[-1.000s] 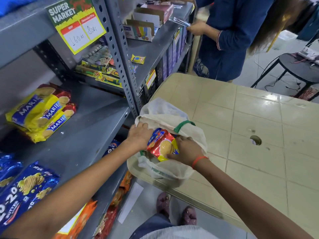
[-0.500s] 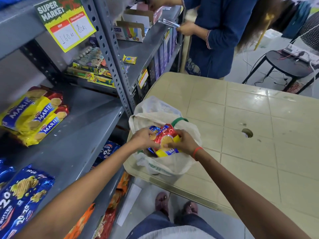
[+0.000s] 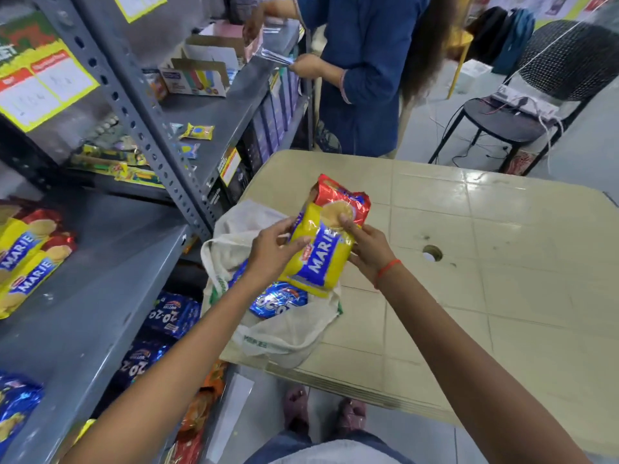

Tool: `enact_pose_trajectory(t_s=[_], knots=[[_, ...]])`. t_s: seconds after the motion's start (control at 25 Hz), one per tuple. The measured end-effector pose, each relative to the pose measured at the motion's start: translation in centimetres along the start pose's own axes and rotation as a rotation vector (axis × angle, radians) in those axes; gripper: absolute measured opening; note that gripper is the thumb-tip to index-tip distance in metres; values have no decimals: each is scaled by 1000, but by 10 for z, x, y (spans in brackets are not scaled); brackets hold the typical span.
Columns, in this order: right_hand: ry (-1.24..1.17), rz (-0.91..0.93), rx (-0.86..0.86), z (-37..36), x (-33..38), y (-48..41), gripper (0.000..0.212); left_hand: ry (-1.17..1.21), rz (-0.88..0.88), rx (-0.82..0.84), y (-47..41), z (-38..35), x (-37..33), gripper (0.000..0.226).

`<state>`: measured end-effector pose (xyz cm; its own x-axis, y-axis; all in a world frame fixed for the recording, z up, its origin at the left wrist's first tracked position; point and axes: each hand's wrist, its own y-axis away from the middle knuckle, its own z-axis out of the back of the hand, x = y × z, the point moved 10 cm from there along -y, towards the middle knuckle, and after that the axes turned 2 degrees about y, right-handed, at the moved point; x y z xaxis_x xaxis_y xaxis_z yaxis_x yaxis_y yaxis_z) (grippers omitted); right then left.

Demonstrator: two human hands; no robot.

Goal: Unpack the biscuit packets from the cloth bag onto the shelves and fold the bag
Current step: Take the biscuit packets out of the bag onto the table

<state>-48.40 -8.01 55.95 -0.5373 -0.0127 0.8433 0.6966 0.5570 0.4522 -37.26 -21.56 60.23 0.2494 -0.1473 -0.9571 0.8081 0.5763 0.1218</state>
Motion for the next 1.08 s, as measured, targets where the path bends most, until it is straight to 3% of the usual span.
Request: enact_pose_trajectory(t_s=[0.2, 0.36, 0.64, 0.84, 0.92, 1.0, 1.08], knots=[[203, -12, -263, 102, -22, -8, 16, 65, 196, 117, -13, -97, 52, 35], [352, -71, -392, 163, -67, -10, 20, -13, 324, 297, -9, -177, 101, 38], [471, -19, -247, 157, -53, -48, 39, -6, 350, 317, -46, -204, 106, 46], [626, -89, -155, 145, -56, -60, 48, -91, 348, 497, -52, -220, 97, 64], [794, -19, -263, 136, -44, -52, 47, -163, 271, 424, -54, -204, 87, 58], [940, 225, -350, 106, -18, -37, 42, -190, 213, 156, -55, -159, 71, 42], [865, 377, -213, 51, -7, -25, 26, -207, 179, -117, -38, -99, 67, 24]])
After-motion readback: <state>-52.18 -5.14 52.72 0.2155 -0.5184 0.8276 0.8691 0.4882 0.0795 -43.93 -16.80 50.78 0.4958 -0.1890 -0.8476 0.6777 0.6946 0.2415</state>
